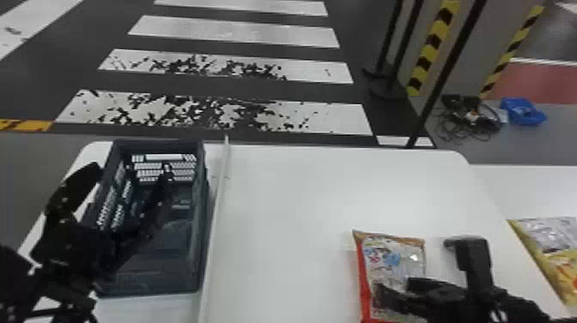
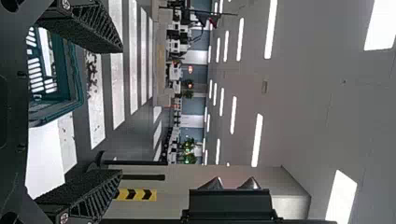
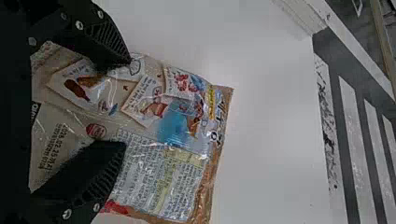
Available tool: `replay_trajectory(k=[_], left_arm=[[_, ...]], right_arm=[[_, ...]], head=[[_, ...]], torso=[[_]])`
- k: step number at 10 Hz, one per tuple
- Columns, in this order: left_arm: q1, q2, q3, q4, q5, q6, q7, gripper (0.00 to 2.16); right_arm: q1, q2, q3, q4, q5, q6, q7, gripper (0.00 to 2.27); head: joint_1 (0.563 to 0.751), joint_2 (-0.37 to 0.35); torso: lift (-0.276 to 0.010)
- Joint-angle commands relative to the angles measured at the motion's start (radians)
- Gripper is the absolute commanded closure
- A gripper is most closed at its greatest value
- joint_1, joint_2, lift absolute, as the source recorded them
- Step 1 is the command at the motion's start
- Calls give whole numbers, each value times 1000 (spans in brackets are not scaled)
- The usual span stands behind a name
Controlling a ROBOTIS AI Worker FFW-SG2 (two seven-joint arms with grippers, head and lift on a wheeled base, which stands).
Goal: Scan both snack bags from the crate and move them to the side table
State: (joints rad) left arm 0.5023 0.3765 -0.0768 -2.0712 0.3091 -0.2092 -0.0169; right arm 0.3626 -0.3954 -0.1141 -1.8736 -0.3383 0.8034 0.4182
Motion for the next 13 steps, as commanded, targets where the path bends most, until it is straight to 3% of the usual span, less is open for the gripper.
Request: replay_trajectory(k=[1,2,3,6,9,11,13], left_arm=[[-1,-1,0,-1,1,0,0,80],[-1,-2,0,-1,1,0,0,80],[-1,-2,0,0,-1,0,0,80],[1,-7,-3,13,1,-6,0,80],[1,-10,-1,20,1,-12,0,80],[-1,-13,-3,26,1,-18,0,80],[-4,-13,-4,25,1,-18,0,80]], right_arm=[[-17,0,13,37,21,6,10,1582],[-17,1,13,36,28,3,10,2142],[-7,0,7,30,27,-49,10,2243],[36,-20,-22,-22,36,-126,-3,2243],[108,-76,-32,-82,55,-212,-6,2243],[137,-91,-45,-108,56,-261,-3,2243],[144,-125,-25,-114,107,-307,37,2243]], head=[[695,-101],[695,-102],[695,-104],[695,-112],[695,-127],[695,-134],[695,-133]], torso=[[-95],[-95],[-95],[-95],[-95],[-95],[-95]])
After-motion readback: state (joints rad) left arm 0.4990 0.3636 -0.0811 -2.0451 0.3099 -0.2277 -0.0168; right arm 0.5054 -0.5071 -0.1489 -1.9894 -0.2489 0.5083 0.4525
